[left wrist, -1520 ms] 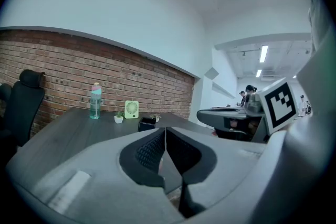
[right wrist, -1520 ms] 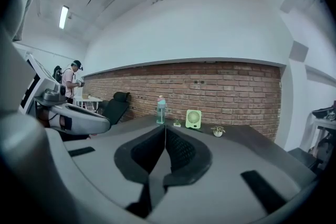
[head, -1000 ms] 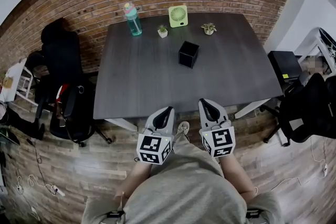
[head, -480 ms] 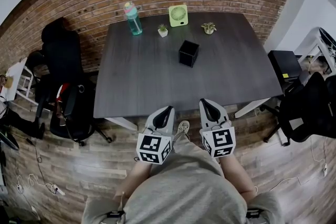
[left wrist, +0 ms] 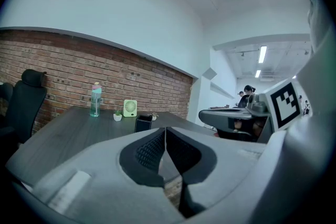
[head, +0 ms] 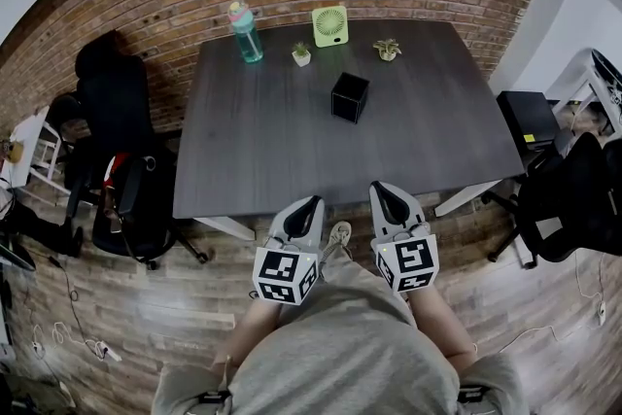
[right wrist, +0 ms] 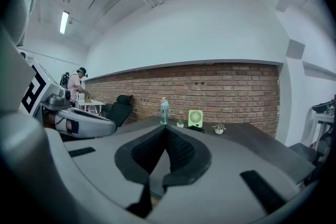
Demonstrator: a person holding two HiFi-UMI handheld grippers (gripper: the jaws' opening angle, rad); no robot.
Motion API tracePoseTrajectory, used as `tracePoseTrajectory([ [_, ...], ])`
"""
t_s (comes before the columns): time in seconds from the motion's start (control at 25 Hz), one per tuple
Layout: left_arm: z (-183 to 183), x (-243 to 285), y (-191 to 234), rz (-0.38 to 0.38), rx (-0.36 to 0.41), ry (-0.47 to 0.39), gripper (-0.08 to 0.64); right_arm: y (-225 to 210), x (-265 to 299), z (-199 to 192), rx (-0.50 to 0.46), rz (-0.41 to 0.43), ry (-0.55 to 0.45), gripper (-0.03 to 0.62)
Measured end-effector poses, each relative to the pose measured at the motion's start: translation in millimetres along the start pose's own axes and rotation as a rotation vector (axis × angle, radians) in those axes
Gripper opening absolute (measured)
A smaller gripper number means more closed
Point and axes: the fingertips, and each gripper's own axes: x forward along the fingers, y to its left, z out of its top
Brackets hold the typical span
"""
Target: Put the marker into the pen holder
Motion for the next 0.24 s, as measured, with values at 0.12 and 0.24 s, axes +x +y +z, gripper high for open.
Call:
tracePoseTrajectory([
  [0.12,1.2,1.4,0.6,-0.001,-0.001,-0.001,0.021,-1.3,1.3,1.1,0.007,0.001,-0.001,0.002],
  [0.24,2.3,2.5,0.3,-0.002,-0.002,-0.003,0.021,-1.8,1.9,1.5,0.010,0.002,-0.002,0.002],
])
